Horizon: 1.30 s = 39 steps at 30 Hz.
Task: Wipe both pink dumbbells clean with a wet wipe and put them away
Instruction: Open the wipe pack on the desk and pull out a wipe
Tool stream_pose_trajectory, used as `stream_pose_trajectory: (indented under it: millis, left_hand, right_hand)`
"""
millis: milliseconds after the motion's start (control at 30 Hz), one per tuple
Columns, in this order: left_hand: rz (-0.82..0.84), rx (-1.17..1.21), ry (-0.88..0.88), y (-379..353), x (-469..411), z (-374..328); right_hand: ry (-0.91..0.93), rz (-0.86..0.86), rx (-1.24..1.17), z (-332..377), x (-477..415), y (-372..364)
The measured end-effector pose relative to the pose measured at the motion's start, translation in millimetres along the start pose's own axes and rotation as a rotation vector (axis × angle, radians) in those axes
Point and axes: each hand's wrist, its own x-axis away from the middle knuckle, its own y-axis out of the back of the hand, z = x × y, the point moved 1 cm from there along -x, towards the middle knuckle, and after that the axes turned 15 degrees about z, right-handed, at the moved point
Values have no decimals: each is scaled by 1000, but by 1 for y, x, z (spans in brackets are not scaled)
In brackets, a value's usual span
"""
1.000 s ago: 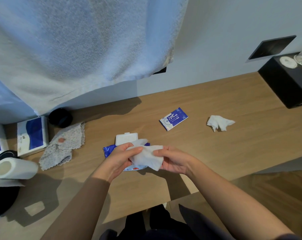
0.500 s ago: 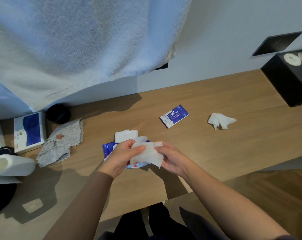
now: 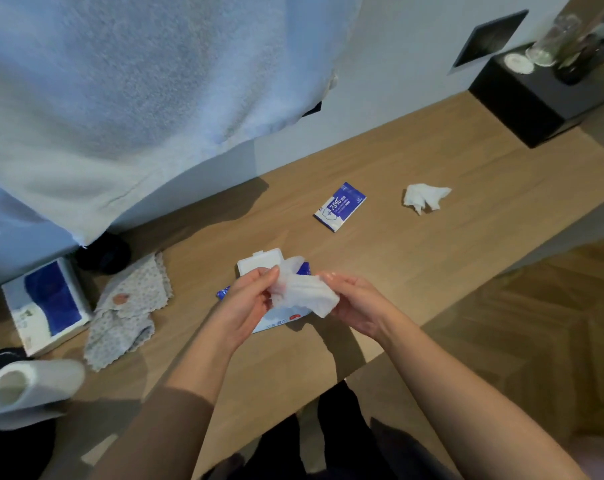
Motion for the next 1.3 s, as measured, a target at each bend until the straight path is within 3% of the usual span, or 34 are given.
stream_pose_trajectory:
  millis: [100,233,333,400,467,567,667,933,1067,1300]
  left_hand:
    - [-30,-92,-1,0,3,2]
    - [-76,-215,-31,-10,4,-2]
    - [-92,-255,-41,-11,3,1]
    - [-80,-253,-39,-10,1,4]
    - [-54,-225,-36,-9,-2,6]
    - [-40,-201,-17,-9,-2,7]
    - [-44,-222,6,-10,-4,7]
    - [-163,-234,-105,-5,-5,-3]
    - [-266,-79,-227,7,7,-12]
    - [-427,215,-368,29,31,-19]
  right_hand:
    - [25,-37,-17,-8,5,-1]
    - [-88,98,-66,-17,17,0]
    - [-102,-128,306,-23,15,-6]
    - [5,-348,519,-22,12,-12]
    - [110,-401,584,-20,10,-17]
    - [59,-201,547,-18,12,-28]
    - [54,-133,527,-17,10,-30]
    - [91,-211,347,-4,16,-10]
    - [59,-359,202,2,15,3]
    - [132,-390,112,9,11,-1]
